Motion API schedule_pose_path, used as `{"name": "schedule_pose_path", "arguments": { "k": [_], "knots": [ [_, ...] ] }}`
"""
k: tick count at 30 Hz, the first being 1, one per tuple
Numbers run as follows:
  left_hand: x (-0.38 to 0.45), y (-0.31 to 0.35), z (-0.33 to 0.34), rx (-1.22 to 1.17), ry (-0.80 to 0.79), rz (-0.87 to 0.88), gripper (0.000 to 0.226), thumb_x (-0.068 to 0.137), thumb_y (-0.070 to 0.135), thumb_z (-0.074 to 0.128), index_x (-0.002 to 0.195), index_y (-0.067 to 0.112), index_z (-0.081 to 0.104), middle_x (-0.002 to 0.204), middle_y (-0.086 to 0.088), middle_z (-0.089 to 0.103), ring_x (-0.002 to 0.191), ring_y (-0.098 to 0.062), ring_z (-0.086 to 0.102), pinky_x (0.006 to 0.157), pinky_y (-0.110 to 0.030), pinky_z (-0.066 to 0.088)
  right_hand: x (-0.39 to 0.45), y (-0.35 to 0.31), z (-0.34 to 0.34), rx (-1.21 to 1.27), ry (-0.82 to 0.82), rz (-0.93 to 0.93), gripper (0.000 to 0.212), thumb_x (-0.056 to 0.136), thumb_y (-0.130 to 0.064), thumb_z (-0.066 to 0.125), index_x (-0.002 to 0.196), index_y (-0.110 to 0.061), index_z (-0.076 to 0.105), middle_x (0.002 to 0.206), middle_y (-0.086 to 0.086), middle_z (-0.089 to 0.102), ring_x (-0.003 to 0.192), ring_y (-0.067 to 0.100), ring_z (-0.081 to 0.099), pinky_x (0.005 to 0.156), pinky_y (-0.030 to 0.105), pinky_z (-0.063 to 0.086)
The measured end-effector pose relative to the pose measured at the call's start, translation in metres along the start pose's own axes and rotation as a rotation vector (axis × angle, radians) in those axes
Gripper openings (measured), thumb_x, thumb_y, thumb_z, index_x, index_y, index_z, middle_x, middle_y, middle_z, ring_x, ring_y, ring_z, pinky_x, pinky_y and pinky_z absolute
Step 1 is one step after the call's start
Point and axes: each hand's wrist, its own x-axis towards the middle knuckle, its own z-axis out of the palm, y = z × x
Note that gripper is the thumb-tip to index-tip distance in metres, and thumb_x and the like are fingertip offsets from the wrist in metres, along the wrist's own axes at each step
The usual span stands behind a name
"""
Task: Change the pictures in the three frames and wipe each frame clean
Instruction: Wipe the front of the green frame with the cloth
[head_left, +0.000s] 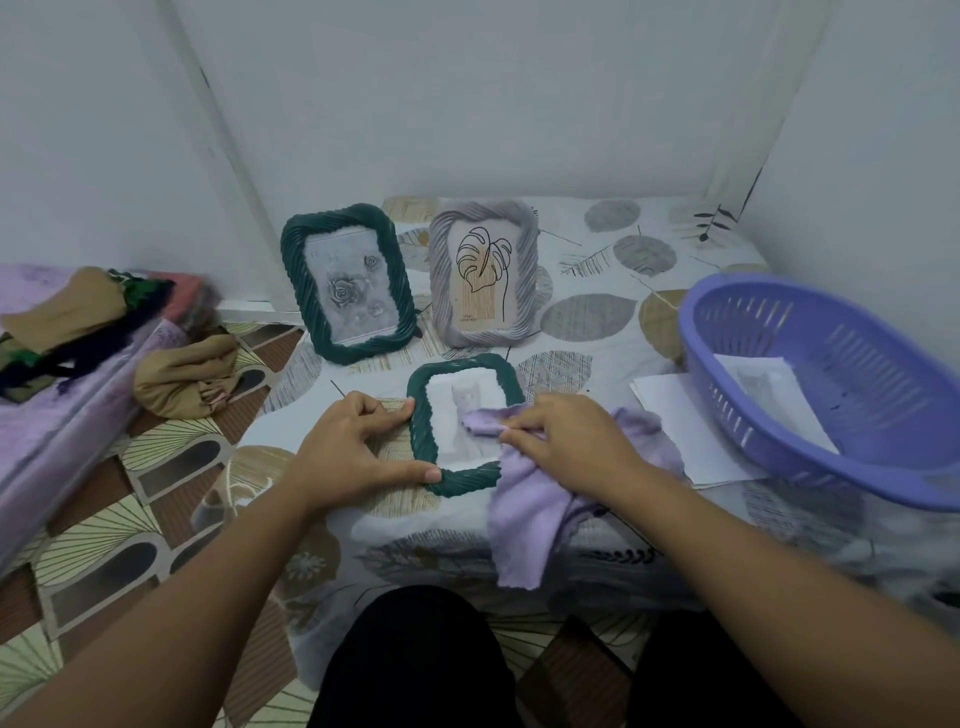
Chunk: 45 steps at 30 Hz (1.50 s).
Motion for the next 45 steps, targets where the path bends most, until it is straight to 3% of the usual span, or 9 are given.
{"name": "schedule_pose_path", "arguments": {
  "k": [7, 13, 18, 23, 27, 33, 38, 42, 45],
  "knots": [
    [0.003, 0.015, -0.013, -0.005, -0.135, -0.089, 0.121, 0.038, 0.090, 0.078, 0.144, 0.036, 0.056, 0.109, 0.012, 0.048, 0.103, -0.007, 0.050, 0.093, -0.027, 0.042, 0.000, 0.010, -0.007, 0.198, 0.168, 0.133, 0.022, 0.097, -0.042, 0.064, 0.112, -0.032, 0.077, 0.102, -0.006, 0.072, 0.095, 0.017, 0.063, 0.084, 0.035, 0.051],
    [0.010, 0.033, -0.014, -0.015, 0.072, -0.241, 0.065, 0.081, 0.069, 0.071, 0.128, 0.025, 0.072, 0.117, 0.001, 0.074, 0.097, -0.012, 0.063, 0.088, -0.031, 0.047, 0.000, 0.030, -0.020, 0.054, 0.174, 0.271, 0.023, 0.094, -0.029, 0.068, 0.116, -0.033, 0.071, 0.106, 0.001, 0.054, 0.100, 0.026, 0.059, 0.082, 0.038, 0.051],
    [0.014, 0.051, 0.000, 0.032, 0.138, -0.334, 0.035, 0.094, 0.051, 0.066, 0.104, 0.021, 0.082, 0.083, 0.007, 0.071, 0.075, -0.006, 0.062, 0.070, -0.029, 0.047, 0.004, 0.010, -0.025, -0.129, 0.284, 0.121, 0.030, 0.095, -0.045, 0.061, 0.119, -0.031, 0.071, 0.099, 0.002, 0.042, 0.095, 0.025, 0.042, 0.083, 0.042, 0.045],
    [0.016, 0.064, 0.010, -0.090, 0.130, -0.407, 0.033, 0.093, 0.043, 0.069, 0.087, 0.013, 0.080, 0.084, -0.006, 0.076, 0.083, -0.024, 0.069, 0.084, -0.044, 0.058, 0.013, -0.010, -0.017, -0.087, -0.061, 0.168, 0.048, 0.102, -0.060, 0.038, 0.116, -0.025, 0.067, 0.124, 0.004, 0.054, 0.122, 0.026, 0.045, 0.103, 0.046, 0.036],
    [0.018, 0.076, 0.011, -0.391, 0.155, -0.512, 0.018, 0.093, 0.029, 0.074, 0.082, 0.015, 0.071, 0.086, -0.006, 0.073, 0.086, -0.026, 0.069, 0.086, -0.045, 0.059, 0.011, -0.006, -0.009, 0.021, -0.073, 0.236, 0.053, 0.103, -0.061, 0.032, 0.095, -0.025, 0.071, 0.123, 0.004, 0.057, 0.123, 0.027, 0.046, 0.106, 0.047, 0.033],
    [0.018, 0.089, -0.001, -0.762, 0.142, -0.605, 0.008, 0.097, 0.007, 0.068, 0.101, 0.001, 0.071, 0.085, -0.017, 0.073, 0.052, -0.015, 0.064, 0.040, -0.020, 0.047, 0.012, -0.003, -0.014, 0.153, -0.074, 0.254, 0.049, 0.103, -0.060, 0.034, 0.101, -0.030, 0.073, 0.117, 0.003, 0.060, 0.122, 0.028, 0.049, 0.107, 0.049, 0.036],
    [0.021, 0.077, -0.032, -0.882, 0.192, -0.539, 0.016, 0.099, 0.007, 0.064, 0.111, 0.002, 0.072, 0.084, -0.009, 0.075, 0.065, -0.017, 0.066, 0.047, -0.022, 0.052, 0.025, -0.011, -0.023, 0.492, 0.117, 0.340, 0.049, 0.094, -0.067, 0.042, 0.120, -0.032, 0.066, 0.099, -0.006, 0.065, 0.103, 0.017, 0.057, 0.101, 0.047, 0.045],
    [0.023, 0.077, -0.055, -0.986, 0.217, -0.497, 0.021, 0.096, 0.008, 0.067, 0.116, 0.001, 0.071, 0.085, -0.008, 0.074, 0.074, -0.023, 0.064, 0.064, -0.031, 0.056, 0.030, -0.038, -0.051, 1.073, -0.027, 0.387, 0.038, 0.105, -0.052, 0.045, 0.103, -0.021, 0.066, 0.062, -0.008, 0.067, 0.053, 0.005, 0.060, 0.066, 0.027, 0.052],
    [0.024, 0.086, -0.058, -1.002, 0.190, -0.471, 0.025, 0.096, 0.009, 0.068, 0.119, -0.001, 0.069, 0.093, -0.012, 0.072, 0.087, -0.029, 0.060, 0.068, -0.035, 0.055, 0.035, -0.045, -0.060, 1.253, -0.104, 0.421, 0.048, 0.105, -0.055, 0.042, 0.102, -0.014, 0.068, 0.068, -0.007, 0.074, 0.059, 0.002, 0.070, 0.060, 0.015, 0.055]
  ]
}}
